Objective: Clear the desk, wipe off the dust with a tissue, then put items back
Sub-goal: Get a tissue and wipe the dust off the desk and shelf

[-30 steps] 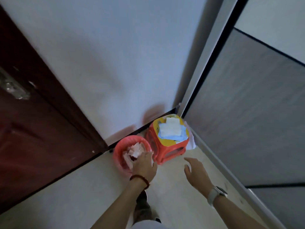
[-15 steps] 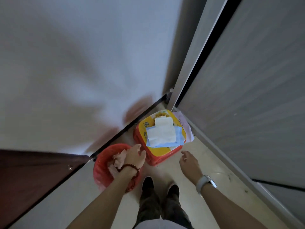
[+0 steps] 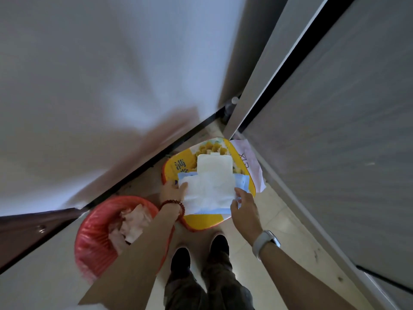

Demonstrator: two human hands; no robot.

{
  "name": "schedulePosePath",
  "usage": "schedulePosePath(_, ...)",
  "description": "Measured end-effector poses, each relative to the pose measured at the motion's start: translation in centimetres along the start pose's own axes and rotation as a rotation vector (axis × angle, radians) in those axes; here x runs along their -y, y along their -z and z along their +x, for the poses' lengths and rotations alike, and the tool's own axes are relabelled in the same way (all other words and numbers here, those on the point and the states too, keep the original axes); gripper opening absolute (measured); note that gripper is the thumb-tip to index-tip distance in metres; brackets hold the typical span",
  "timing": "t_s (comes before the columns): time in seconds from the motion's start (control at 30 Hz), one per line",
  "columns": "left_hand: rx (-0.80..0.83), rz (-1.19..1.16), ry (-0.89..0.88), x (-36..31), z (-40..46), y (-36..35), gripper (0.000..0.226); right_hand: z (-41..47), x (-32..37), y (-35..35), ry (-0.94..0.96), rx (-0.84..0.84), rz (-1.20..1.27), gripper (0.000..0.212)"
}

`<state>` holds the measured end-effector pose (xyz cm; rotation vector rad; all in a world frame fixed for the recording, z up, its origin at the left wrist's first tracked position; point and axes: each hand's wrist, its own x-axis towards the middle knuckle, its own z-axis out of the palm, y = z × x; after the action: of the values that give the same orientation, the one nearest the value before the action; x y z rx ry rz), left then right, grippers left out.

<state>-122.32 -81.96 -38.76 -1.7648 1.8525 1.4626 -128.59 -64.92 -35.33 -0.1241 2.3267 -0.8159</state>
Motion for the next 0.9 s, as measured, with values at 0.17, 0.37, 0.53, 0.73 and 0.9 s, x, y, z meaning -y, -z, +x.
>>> schedulePosePath(0.17, -0.150, -0.018, 0.015, -1.0, -1.2, 0.2, 0.023, 0.7, -0.3, 0.2, -0.033, 0.015, 0.017, 0.037)
schedulePosePath(0.37, 0.062, 0.073, -0.541, -3.7, -7.5, 2.3, 0.021, -0.8, 2.6, 2.8, 0.139, 0.031, -0.043, 0.057)
schedulePosePath(0.53, 0.113, 0.009, -0.756, -7.3, -12.7, 5.0, 0.042, -2.9, 6.5, 6.8, 0.406, 0.220, -0.151, 0.038)
schedulePosePath(0.73, -0.235, -0.269, -0.487, -10.6, -16.2, 11.1, 0.017, -6.8, 13.3, 12.5, 0.273, 0.294, 0.201, 0.011)
schedulePosePath(0.9, -0.216, -0.625, -0.135, -10.8, -19.6, 16.6, 0.009, -10.6, 19.8, 14.2, 0.320, 0.357, 0.241, 0.027)
